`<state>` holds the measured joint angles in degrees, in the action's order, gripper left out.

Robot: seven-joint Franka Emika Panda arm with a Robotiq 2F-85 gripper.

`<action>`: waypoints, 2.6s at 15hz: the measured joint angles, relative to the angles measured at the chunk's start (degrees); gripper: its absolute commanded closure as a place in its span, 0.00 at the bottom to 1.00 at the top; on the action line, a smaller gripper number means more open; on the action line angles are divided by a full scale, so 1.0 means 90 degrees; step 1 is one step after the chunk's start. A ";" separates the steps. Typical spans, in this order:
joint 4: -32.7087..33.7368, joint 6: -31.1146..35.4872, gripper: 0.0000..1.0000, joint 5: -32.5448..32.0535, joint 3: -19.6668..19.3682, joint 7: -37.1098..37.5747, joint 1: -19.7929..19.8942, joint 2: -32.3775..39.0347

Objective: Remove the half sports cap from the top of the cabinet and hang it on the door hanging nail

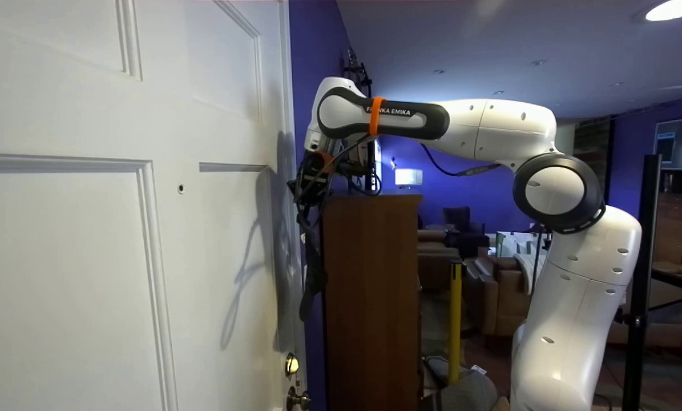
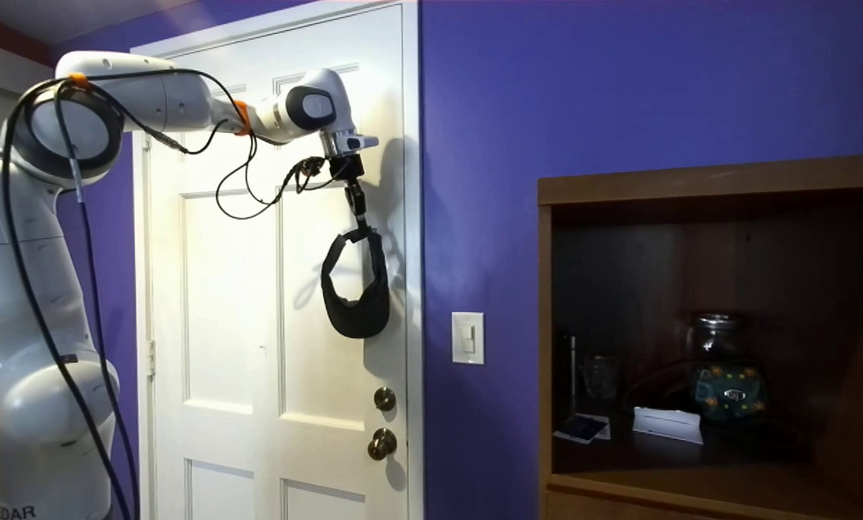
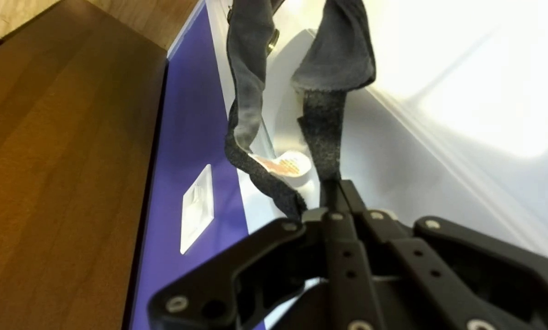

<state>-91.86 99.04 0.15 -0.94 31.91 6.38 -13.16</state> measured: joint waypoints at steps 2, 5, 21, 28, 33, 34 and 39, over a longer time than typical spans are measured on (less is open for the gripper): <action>0.0086 -0.0066 1.00 0.0014 0.0126 -0.0002 -0.0098 0.0133; 0.0215 -0.0128 1.00 -0.0038 0.0478 0.0267 -0.0346 0.0304; -0.0750 0.0893 1.00 -0.0343 0.1462 0.2700 -0.1048 0.0109; -0.1278 0.1480 0.98 -0.0698 0.1643 0.2921 -0.1106 -0.0101; -0.1276 0.1468 1.00 -0.0698 0.1634 0.2882 -0.1114 -0.0094; -0.1261 0.1422 1.00 -0.0664 0.1637 0.2810 -0.1146 -0.0076; -0.1226 0.0709 1.00 -0.0077 0.1754 0.2936 -0.1452 -0.0081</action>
<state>-102.90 105.42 -0.54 14.85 58.34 -6.69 -13.88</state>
